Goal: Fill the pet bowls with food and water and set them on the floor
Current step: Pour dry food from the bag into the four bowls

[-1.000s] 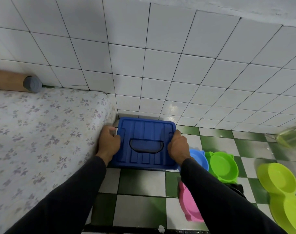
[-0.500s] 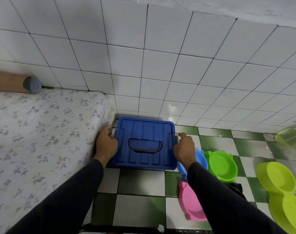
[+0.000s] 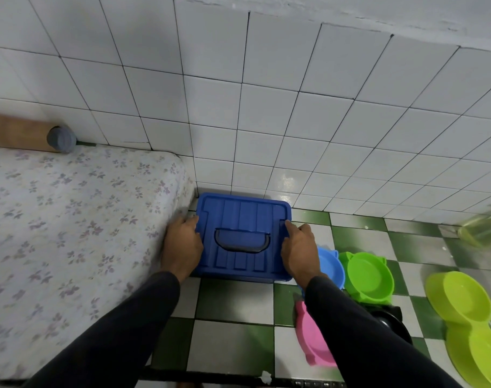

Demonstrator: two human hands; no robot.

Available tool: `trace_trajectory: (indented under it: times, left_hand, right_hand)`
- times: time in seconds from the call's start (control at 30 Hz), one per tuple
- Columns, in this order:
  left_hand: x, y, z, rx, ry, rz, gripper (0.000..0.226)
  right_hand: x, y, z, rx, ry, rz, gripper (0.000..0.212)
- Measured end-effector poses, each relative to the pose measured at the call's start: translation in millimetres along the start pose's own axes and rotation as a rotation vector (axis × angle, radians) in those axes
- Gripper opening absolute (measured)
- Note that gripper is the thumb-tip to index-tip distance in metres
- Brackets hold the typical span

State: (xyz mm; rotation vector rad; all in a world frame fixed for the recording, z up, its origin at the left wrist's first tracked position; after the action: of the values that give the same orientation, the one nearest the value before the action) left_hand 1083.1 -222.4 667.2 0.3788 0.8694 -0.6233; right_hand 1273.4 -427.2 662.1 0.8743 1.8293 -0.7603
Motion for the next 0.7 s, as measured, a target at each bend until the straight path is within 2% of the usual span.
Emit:
trace_trajectory:
  times: [0.13,0.3,0.47,0.7]
  left_hand:
    - [-9,3,6,-0.014,-0.028,0.026,0.034]
    - [-36,10,9,-0.033,-0.110,0.096,0.045]
    - [-81,19,-5,-0.046,-0.080,0.176,0.042]
    - [-154,20,-57,-0.154,-0.045,0.319,0.020]
  right_hand:
    - [-12,-4,-9,0.030,0.134,0.112,0.050]
    - [-30,-7,-25,0.010,0.325,0.263,0.038]
    - [-35,-5,-69,-0.051,0.519,0.235,0.033]
    - [-24,-5,-157,-0.190,0.634,0.146,0.032]
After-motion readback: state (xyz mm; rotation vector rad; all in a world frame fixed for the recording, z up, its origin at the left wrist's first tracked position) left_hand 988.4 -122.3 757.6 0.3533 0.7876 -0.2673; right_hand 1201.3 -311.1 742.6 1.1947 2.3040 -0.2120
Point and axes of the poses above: each hand's wrist, its own y-axis towards the middle knuckle, its own x-axis out of the palm, z = x × y, the point moved 5 cm from there along y, towards the middle knuckle, and after that the axes turned 5 degrees about -y, right-handed, at the moved point
